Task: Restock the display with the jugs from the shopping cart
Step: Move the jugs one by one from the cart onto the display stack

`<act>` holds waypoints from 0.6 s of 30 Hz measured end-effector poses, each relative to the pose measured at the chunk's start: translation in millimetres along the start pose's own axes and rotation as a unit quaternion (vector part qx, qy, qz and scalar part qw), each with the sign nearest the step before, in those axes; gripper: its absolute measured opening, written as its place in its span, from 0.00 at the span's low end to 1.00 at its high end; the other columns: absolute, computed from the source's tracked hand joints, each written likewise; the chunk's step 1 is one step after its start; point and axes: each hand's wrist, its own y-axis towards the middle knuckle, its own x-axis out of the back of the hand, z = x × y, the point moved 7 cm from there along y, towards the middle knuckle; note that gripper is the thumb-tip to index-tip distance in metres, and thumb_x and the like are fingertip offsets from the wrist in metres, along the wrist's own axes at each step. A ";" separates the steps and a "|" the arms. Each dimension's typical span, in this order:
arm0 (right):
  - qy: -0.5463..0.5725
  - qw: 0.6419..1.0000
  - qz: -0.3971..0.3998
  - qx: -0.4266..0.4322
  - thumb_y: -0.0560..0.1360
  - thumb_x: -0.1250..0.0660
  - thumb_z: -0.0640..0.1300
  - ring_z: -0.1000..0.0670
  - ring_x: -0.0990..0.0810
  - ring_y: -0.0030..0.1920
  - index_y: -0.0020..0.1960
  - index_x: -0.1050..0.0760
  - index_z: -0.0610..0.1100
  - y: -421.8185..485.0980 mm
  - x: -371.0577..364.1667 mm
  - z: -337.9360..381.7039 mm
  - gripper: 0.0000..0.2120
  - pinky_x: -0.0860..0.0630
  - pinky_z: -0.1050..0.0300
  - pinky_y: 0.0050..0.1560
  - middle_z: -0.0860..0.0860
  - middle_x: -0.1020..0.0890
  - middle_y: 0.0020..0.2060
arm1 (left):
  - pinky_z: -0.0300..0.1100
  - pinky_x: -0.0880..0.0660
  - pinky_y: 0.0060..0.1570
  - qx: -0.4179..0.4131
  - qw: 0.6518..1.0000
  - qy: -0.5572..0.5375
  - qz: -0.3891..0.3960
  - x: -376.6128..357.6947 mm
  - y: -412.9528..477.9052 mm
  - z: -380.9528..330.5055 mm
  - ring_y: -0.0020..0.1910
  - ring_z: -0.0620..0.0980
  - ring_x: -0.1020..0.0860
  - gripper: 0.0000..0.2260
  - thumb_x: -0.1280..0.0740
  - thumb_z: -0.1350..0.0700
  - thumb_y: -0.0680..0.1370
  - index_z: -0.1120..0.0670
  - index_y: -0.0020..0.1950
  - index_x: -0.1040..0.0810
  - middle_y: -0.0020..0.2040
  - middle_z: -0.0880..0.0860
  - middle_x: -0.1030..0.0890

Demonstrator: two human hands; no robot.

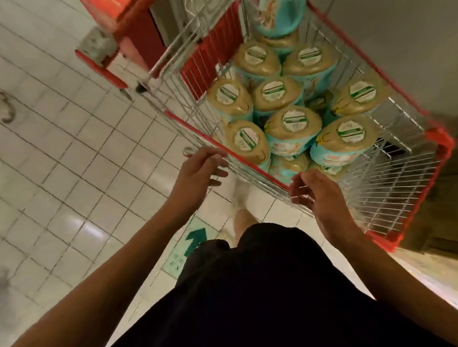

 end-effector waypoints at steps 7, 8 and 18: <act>0.039 0.998 -0.042 -0.014 0.86 0.39 0.44 0.51 0.16 0.39 0.47 0.19 0.43 92.2 -19.3 60.0 0.13 0.19 0.56 0.41 0.48 0.15 0.39 | 0.45 0.21 0.45 0.019 0.997 0.005 0.071 -18.5 133.3 -56.0 0.46 0.50 0.17 0.09 0.39 0.59 0.86 0.57 0.58 0.19 0.47 0.51 0.15; 0.043 0.998 -0.040 -0.005 0.86 0.39 0.43 0.51 0.16 0.39 0.48 0.20 0.42 108.2 -24.4 74.1 0.12 0.20 0.55 0.41 0.49 0.15 0.38 | 0.42 0.21 0.43 0.023 0.996 0.003 0.080 -20.3 151.3 -61.7 0.45 0.49 0.17 0.08 0.38 0.58 0.86 0.55 0.56 0.19 0.45 0.48 0.15; 0.111 0.991 -0.077 0.022 0.86 0.37 0.50 0.54 0.16 0.55 0.57 0.20 0.49 274.3 -90.9 209.9 0.09 0.20 0.55 0.59 0.55 0.14 0.50 | 0.47 0.20 0.46 0.173 0.972 -0.132 0.089 -22.0 331.1 -94.4 0.47 0.52 0.17 0.11 0.39 0.51 0.85 0.55 0.56 0.20 0.51 0.53 0.16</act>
